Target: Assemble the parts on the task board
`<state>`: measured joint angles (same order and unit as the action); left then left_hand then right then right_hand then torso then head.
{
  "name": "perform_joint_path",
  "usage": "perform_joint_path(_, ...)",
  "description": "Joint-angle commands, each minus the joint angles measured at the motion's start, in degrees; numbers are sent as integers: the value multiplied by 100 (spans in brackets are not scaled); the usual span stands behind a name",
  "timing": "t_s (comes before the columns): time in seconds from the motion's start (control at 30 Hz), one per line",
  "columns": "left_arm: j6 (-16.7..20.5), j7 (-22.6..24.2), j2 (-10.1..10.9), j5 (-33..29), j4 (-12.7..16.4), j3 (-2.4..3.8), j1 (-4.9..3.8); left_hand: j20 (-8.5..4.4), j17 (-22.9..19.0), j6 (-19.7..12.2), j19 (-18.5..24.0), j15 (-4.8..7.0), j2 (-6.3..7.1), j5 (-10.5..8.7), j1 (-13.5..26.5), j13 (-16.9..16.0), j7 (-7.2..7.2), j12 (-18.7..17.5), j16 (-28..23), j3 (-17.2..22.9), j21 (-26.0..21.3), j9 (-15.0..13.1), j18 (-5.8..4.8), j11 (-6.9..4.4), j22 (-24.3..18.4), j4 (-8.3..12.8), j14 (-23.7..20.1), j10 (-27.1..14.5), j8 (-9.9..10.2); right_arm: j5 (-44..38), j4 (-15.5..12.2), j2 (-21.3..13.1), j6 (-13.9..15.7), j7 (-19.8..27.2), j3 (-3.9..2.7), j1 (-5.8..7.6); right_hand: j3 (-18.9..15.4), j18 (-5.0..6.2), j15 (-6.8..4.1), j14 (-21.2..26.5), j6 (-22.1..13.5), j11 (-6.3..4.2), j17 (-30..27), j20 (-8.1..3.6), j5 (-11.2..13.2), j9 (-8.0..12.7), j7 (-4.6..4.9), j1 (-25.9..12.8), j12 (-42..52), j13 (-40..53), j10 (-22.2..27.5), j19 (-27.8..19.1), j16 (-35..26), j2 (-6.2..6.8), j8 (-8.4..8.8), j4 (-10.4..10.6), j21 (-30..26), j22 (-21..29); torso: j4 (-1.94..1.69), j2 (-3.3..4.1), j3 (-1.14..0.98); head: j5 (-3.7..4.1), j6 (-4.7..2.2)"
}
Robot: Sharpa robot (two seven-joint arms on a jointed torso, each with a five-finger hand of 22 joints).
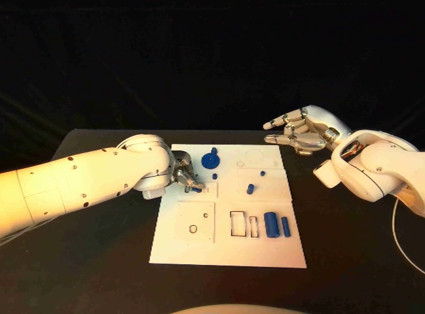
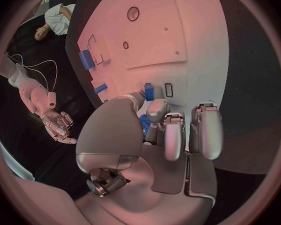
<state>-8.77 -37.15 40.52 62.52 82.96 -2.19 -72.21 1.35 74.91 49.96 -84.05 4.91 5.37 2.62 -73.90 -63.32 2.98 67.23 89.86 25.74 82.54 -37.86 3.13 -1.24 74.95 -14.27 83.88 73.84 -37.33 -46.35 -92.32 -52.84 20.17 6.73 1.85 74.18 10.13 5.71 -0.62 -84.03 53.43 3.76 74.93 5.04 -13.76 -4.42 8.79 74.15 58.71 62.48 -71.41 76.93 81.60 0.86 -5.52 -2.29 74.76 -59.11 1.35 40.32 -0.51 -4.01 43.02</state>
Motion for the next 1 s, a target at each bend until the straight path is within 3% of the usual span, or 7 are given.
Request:
perform_joint_path(0.03,-310,3,6,102,-12,-12,14,37,1509,-5,-24,-28,-37,34,-25,-3,-23,23,14,840,-29,-15,-36,-5,245,790,612,44,-18,-26,5,2,-57,-7,-1,-3,3,13,-20,-297,20,-5,116,7,-18,5,22,-34,-23,-5,43,-42,-26,19,-26,22,-30,8,1,0,0,-3,4)
perform_joint_path(0.5,-345,-4,-102,58,-99,-22,13,36,1509,43,-32,-26,-29,22,228,-41,-36,64,14,862,-22,-74,-40,-10,267,709,612,79,-64,-27,-10,-3,-60,0,-1,-4,2,13,-20,-296,22,-6,112,7,-20,6,21,-41,-21,-6,41,-43,-30,16,-28,27,-32,10,2,0,-2,-5,18)
perform_joint_path(1.0,-464,30,-250,-18,-217,-37,13,0,1509,227,-69,15,-27,20,1017,-126,-101,158,14,542,12,-179,-53,-61,340,239,612,168,-163,-23,-11,1,-86,5,-1,-4,4,18,-21,-294,24,-6,99,7,-23,7,20,-46,-27,-14,44,-53,-39,11,-30,31,-45,34,0,2,-8,-17,34)
